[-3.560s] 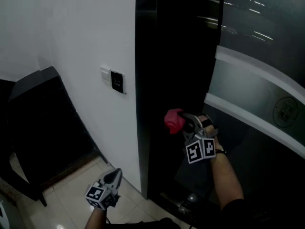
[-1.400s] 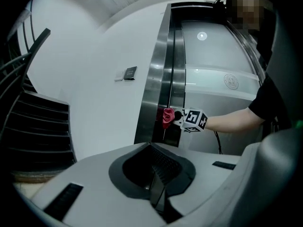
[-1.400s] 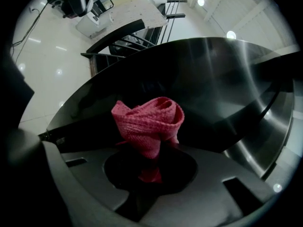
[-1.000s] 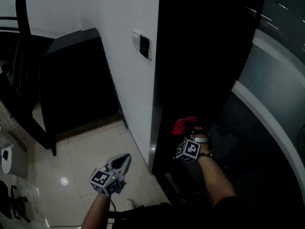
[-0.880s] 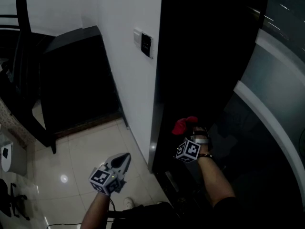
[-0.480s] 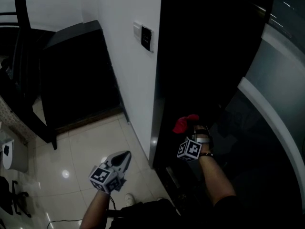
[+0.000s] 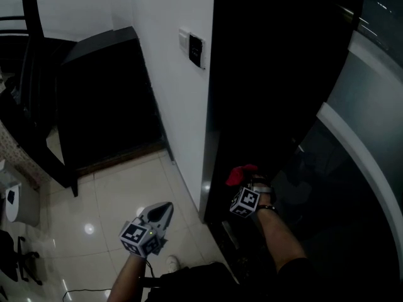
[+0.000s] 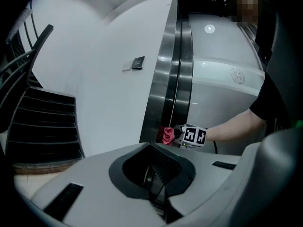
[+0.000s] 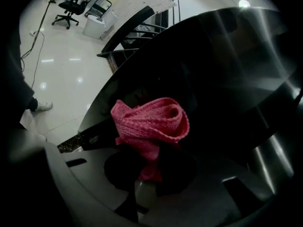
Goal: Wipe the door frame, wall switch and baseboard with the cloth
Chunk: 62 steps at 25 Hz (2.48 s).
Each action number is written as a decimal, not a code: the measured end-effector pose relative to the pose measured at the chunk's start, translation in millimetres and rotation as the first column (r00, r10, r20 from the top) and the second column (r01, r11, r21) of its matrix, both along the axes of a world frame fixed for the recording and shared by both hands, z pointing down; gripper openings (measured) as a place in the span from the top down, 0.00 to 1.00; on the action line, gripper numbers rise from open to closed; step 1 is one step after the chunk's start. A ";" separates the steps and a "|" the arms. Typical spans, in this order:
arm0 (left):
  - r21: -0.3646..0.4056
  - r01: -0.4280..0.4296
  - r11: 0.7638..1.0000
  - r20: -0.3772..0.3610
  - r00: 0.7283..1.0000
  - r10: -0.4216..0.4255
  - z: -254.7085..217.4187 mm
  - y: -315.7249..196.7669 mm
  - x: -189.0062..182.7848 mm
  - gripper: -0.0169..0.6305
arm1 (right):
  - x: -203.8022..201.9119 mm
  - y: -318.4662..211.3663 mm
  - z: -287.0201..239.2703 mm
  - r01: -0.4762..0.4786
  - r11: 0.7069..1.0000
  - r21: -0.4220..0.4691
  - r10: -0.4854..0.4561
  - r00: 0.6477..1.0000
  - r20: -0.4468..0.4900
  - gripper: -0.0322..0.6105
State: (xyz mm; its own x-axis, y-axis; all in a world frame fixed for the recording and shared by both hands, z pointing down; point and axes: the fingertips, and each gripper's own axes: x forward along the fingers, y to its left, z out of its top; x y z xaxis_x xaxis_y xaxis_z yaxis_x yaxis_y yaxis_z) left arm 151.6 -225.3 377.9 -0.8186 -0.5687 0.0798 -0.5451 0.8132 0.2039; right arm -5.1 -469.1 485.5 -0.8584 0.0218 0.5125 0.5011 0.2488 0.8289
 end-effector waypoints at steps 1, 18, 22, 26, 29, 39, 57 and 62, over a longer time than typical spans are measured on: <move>0.000 0.000 1.000 0.002 1.000 0.000 -0.7 0.6 0.0 0.99 | 1.9 5.4 0.0 -0.003 1.000 -0.017 0.003 1.000 -0.019 0.86; 0.040 -0.152 0.988 0.115 0.983 0.146 -38.3 -27.7 -36.1 0.99 | 27.7 -24.1 -312.3 0.078 0.980 -0.184 0.030 0.854 0.519 0.86; 0.047 -0.159 0.986 0.159 0.976 0.150 -53.5 -24.6 -42.9 0.99 | 37.8 -14.6 -413.1 0.110 0.978 -0.178 0.036 0.750 0.661 0.86; 0.038 -0.142 0.989 0.190 0.973 0.132 -67.1 -16.7 -43.2 0.99 | 34.0 -0.4 -462.3 0.125 0.974 -0.187 0.051 0.685 0.727 0.86; 0.048 -0.111 0.993 0.192 0.976 0.100 -66.9 -3.8 -38.9 0.99 | 23.5 18.3 -453.4 0.100 0.988 -0.117 0.013 0.704 0.710 0.86; 0.057 -0.070 0.996 0.141 0.988 0.062 -50.6 4.7 -35.5 0.99 | 11.1 30.5 -402.3 0.021 0.998 0.059 -0.055 0.744 0.666 0.87; 0.043 -0.118 0.992 0.114 0.987 0.113 -41.6 -22.9 -35.7 0.99 | 9.8 30.4 -310.4 0.039 0.995 0.089 -0.082 0.834 0.546 0.86; 0.044 -0.108 0.993 0.125 0.987 0.101 -42.4 -22.5 -36.8 0.99 | 8.5 29.7 -283.7 0.043 0.995 0.091 -0.083 0.862 0.501 0.86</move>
State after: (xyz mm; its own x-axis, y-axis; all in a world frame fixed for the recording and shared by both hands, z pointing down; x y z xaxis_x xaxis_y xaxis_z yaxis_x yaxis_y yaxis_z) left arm 114.8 -247.8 335.5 -0.7563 -0.6525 -0.0478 -0.6499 0.7409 0.1696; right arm 3.5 -439.4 201.9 -0.9979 0.0638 0.0131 0.0231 0.1585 0.9871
